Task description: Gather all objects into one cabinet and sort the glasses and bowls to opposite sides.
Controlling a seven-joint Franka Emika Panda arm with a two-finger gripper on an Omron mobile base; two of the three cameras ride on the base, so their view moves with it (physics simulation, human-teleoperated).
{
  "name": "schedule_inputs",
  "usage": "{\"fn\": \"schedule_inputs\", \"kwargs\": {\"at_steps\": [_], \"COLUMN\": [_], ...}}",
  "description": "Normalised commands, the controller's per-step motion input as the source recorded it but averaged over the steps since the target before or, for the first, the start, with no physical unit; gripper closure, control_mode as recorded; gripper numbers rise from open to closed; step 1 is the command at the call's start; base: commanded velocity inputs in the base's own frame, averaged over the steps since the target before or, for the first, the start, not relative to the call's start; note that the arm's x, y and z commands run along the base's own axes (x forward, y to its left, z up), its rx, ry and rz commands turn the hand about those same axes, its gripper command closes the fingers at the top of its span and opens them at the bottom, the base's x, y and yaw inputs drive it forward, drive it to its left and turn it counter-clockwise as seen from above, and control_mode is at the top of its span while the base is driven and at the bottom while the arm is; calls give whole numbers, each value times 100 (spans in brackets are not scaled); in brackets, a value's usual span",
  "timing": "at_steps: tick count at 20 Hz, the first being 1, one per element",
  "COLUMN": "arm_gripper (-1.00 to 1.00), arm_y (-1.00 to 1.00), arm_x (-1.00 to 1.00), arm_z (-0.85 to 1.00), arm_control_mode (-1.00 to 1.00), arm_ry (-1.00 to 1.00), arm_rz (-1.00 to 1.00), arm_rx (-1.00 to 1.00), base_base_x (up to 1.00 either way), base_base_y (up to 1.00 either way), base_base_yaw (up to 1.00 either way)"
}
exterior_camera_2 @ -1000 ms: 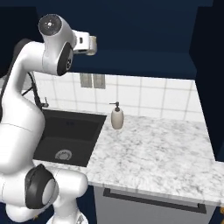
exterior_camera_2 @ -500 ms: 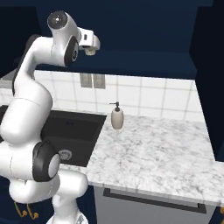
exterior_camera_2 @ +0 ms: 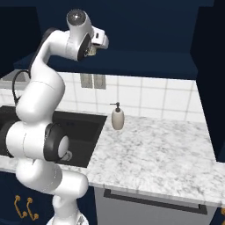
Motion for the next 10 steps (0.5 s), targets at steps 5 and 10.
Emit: {"fn": "schedule_inputs", "kwargs": {"at_steps": [5,10], "arm_gripper": [-100,-100], "arm_y": [-1,2], "arm_x": [7,4], "arm_z": [0,-16], "arm_control_mode": [-100,-100], "arm_ry": [0,-1], "arm_rz": [1,1], "arm_rx": [9,6], "base_base_x": [0,0], "base_base_y": [0,0], "base_base_yaw": [0,0]}}
